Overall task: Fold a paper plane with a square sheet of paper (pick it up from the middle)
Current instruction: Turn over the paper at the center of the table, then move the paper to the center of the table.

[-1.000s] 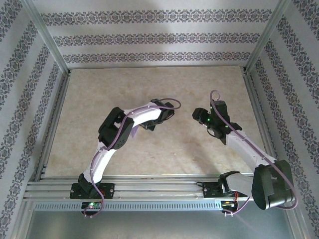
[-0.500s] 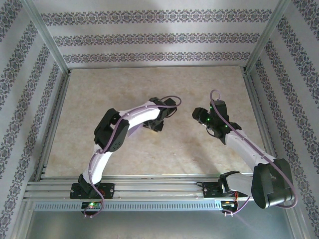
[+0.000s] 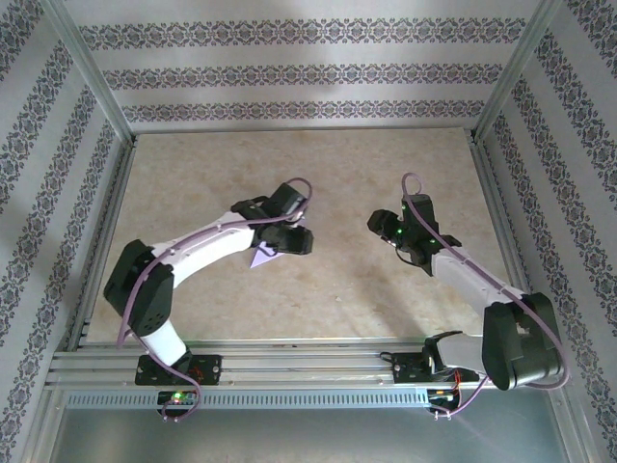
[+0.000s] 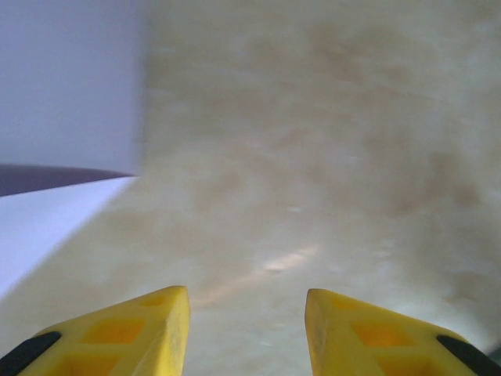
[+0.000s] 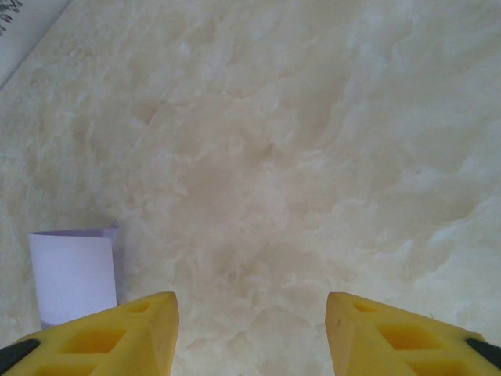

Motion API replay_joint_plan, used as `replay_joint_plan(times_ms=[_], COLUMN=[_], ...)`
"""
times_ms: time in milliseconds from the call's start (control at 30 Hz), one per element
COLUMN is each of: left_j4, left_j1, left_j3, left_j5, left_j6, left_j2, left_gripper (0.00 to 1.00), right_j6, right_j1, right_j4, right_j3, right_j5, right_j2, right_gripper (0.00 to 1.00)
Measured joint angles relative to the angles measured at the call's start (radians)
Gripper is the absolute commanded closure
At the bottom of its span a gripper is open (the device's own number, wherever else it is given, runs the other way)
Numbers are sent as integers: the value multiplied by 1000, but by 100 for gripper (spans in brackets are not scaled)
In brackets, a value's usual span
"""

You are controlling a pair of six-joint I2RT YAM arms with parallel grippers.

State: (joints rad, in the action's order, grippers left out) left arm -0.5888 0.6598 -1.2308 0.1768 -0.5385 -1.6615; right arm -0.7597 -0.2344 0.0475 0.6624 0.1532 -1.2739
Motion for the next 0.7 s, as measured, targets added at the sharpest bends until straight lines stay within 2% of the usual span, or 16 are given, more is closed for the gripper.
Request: replay_joint_plan(times_ms=[200, 367, 700], left_j4=[4, 5, 3], left_j1=[-115, -145, -166], left_j3=[74, 72, 53], left_j5=[-97, -171, -240], left_j6=[19, 22, 34], left_j2=[-40, -101, -176], left_gripper=[70, 75, 83], right_j6=[-12, -25, -31], right_j1=[-40, -64, -78], right_j4=[-19, -31, -40], right_j3=[4, 14, 32], right_j5=[16, 21, 28], right_j2=[-52, -78, -95], right_gripper=[47, 47, 47])
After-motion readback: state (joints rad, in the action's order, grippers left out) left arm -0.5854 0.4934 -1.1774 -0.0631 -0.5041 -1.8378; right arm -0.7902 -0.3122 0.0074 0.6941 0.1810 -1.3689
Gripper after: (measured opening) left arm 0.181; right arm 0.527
